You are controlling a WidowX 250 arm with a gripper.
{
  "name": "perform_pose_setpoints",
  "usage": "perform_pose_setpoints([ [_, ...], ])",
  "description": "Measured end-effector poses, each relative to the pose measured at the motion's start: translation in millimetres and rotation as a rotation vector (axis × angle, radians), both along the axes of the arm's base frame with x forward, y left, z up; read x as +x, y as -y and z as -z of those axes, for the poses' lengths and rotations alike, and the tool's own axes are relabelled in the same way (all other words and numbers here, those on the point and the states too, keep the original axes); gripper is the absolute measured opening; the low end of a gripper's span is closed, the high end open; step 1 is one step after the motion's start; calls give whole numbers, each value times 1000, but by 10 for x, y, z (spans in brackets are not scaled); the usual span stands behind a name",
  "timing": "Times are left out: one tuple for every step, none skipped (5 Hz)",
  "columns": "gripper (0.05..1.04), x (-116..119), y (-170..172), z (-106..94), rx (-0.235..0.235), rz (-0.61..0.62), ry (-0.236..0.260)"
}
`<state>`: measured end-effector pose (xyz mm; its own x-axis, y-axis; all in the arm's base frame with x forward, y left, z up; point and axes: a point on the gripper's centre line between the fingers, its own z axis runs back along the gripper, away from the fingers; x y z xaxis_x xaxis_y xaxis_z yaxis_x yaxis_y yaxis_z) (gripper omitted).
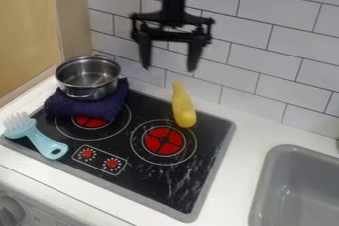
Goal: Move the yellow object next to the right burner
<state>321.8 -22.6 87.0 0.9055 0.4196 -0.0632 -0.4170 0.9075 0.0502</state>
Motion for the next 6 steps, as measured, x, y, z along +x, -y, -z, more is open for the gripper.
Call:
perform_pose_setpoints([
  [998, 45, 102, 191, 8, -78, -9],
  [998, 111, 102, 321, 17, -85, -34],
  [998, 119, 93, 399, 20, -80, -41],
  [998, 121, 94, 606, 23, -69, -72],
  [998, 195, 133, 634, -3, -72, -24],
  [998, 173, 131, 697, -3, -80, -18],
])
